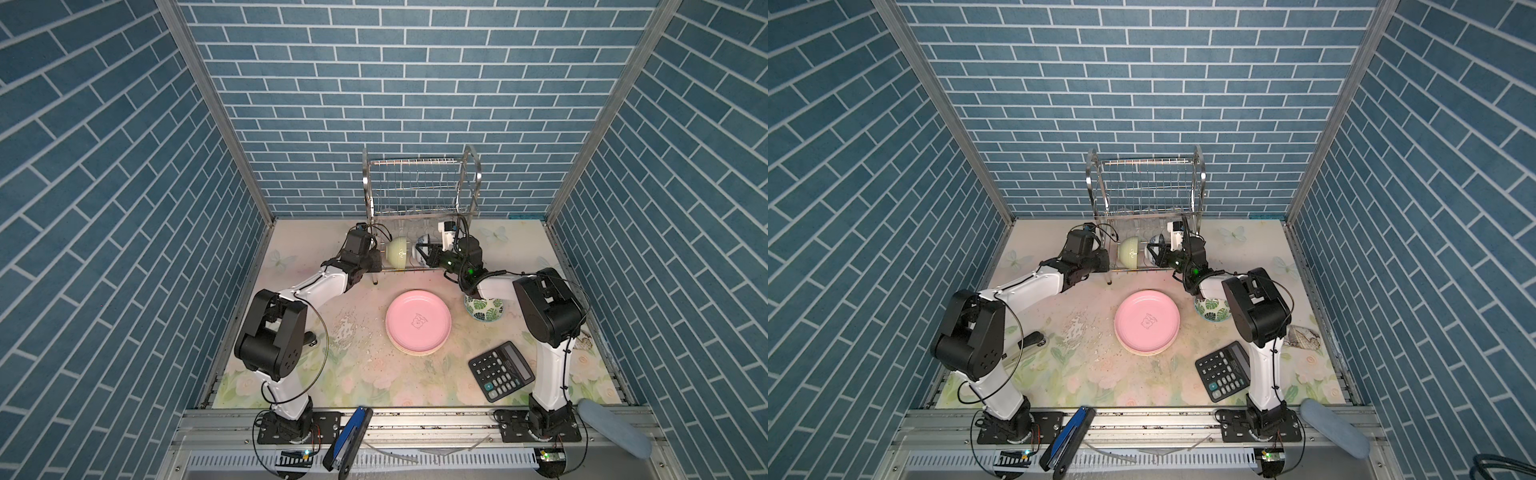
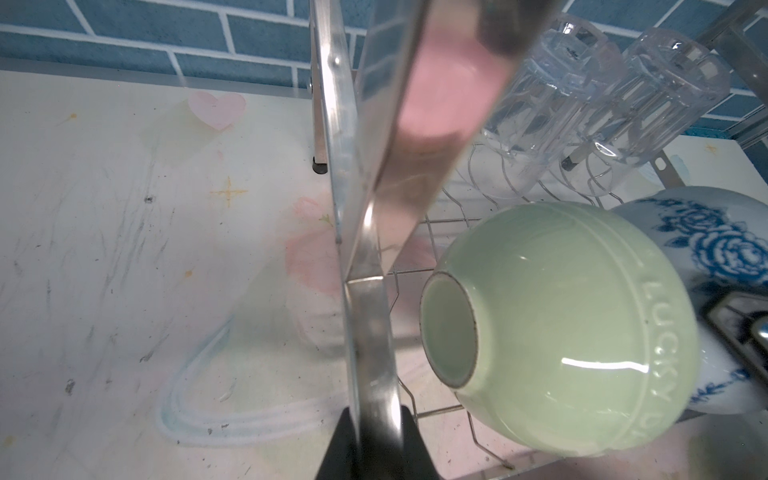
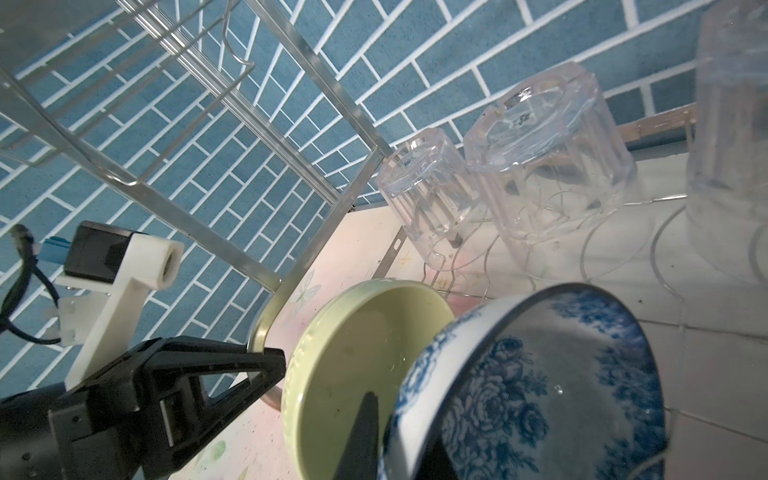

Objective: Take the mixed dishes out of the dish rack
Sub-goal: 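Grip the blue floral bowl rim with the right gripper and tilt it out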

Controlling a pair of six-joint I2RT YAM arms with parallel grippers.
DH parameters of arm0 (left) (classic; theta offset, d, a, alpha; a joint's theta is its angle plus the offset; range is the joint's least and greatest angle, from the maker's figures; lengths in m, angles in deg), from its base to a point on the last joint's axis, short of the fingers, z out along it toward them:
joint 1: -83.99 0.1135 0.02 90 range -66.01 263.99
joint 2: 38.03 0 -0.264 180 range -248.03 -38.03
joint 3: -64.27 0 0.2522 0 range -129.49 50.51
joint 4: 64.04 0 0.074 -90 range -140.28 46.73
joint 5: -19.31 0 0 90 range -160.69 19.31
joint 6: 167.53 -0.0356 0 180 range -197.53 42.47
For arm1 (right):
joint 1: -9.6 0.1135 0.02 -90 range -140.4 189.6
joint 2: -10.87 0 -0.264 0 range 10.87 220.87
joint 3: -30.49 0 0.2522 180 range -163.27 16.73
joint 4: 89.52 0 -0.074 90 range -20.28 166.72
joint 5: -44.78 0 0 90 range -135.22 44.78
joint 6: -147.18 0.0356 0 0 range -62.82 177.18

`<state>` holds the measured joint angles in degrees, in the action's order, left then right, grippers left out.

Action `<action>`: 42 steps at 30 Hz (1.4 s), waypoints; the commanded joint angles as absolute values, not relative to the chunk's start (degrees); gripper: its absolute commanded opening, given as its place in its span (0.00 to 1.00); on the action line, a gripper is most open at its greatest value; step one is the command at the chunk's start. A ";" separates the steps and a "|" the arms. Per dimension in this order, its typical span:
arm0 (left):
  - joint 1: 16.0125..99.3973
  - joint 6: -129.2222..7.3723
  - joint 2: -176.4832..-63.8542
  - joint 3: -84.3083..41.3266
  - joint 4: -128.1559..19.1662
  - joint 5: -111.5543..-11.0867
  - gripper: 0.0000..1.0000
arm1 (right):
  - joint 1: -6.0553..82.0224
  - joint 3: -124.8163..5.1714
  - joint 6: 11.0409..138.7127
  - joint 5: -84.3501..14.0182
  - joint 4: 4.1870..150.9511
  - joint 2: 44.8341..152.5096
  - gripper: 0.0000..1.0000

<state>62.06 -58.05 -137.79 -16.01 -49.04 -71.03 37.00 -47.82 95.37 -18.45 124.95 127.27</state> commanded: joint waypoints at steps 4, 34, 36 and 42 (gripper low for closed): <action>62.81 -56.79 -138.38 -16.76 -48.81 -72.27 0.10 | 36.49 -47.93 96.28 -15.96 128.72 126.30 0.00; 62.81 -56.70 -136.99 -14.88 -49.04 -73.68 0.10 | 36.42 -44.46 110.15 -9.65 147.03 119.07 0.00; 62.83 -56.70 -136.85 -14.88 -49.04 -73.71 0.10 | 36.41 -44.06 110.35 -9.58 146.86 118.35 0.00; 62.82 -56.63 -136.20 -15.13 -49.04 -73.72 0.10 | 36.58 -41.40 110.34 -9.45 146.16 115.36 0.00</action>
